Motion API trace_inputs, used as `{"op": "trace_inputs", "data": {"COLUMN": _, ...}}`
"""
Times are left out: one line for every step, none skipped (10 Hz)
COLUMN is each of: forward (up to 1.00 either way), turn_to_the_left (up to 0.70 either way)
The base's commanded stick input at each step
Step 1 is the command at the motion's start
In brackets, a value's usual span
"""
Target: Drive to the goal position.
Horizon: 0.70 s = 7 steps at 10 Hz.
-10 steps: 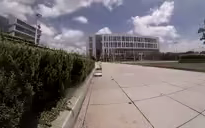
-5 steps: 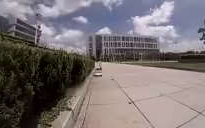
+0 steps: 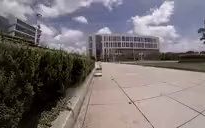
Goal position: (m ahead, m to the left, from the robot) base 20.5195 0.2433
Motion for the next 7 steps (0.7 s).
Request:
{"op": "trace_inputs", "data": {"forward": 0.03, "turn_to_the_left": 0.00}}
{"op": "trace_inputs", "data": {"forward": 0.01, "turn_to_the_left": 0.00}}
{"op": "trace_inputs", "data": {"forward": 0.04, "turn_to_the_left": 0.00}}
{"op": "trace_inputs", "data": {"forward": 0.04, "turn_to_the_left": 0.00}}
{"op": "trace_inputs", "data": {"forward": 0.04, "turn_to_the_left": 0.00}}
{"op": "trace_inputs", "data": {"forward": 0.04, "turn_to_the_left": 0.00}}
{"op": "trace_inputs", "data": {"forward": 0.04, "turn_to_the_left": 0.00}}
